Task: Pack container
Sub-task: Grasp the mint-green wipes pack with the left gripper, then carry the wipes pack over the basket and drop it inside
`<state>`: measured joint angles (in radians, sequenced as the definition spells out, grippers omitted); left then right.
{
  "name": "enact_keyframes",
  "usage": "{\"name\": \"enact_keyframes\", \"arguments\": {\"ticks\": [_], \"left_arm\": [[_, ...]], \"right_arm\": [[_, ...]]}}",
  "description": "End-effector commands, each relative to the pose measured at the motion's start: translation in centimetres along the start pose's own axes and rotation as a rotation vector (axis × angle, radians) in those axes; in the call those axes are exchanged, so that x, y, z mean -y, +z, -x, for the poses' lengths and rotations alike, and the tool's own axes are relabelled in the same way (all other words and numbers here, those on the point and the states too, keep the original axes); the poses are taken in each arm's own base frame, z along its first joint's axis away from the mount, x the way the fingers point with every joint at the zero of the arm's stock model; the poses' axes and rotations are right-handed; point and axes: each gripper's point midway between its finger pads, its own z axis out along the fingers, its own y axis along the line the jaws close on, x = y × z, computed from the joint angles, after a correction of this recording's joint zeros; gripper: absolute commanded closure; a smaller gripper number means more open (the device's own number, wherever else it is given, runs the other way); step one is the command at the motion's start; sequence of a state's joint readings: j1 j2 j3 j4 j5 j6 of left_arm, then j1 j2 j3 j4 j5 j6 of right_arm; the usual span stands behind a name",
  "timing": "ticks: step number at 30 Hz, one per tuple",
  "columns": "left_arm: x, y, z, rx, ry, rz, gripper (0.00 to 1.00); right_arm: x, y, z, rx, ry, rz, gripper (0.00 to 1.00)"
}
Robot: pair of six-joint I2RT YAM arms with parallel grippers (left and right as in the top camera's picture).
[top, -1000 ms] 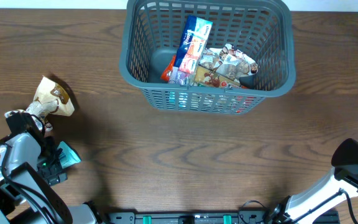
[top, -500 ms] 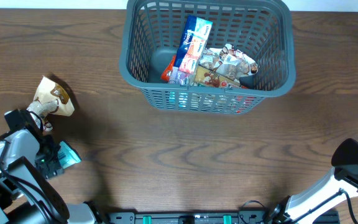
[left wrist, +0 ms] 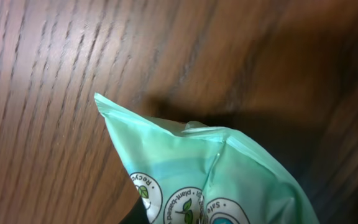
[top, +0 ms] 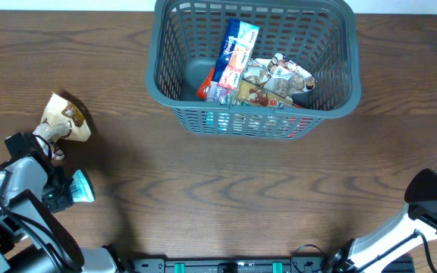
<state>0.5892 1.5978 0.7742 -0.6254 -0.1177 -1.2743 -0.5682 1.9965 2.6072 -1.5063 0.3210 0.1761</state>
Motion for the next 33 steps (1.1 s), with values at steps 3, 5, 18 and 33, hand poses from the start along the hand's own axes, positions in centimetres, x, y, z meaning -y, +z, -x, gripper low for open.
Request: {"name": "enact_keyframes", "arguments": {"ticks": [3,5,18,33], "left_arm": [[-0.1,-0.8,-3.3,-0.179,0.230,-0.066,0.94],[1.1,-2.9,-4.2,-0.222,0.292,-0.169,0.94],[8.3,-33.9,-4.6,0.039,0.603,-1.183,0.94],[13.2,-50.1,-22.6,-0.195,1.068,-1.584,0.95]], "right_arm": [[0.2,0.6,-0.2,-0.015,0.011,-0.010,0.01],[0.2,0.6,-0.2,-0.015,0.011,-0.010,0.01],[0.2,0.6,-0.2,-0.015,0.011,-0.010,0.01],[0.2,0.6,-0.2,-0.015,0.011,-0.010,0.01]]}}
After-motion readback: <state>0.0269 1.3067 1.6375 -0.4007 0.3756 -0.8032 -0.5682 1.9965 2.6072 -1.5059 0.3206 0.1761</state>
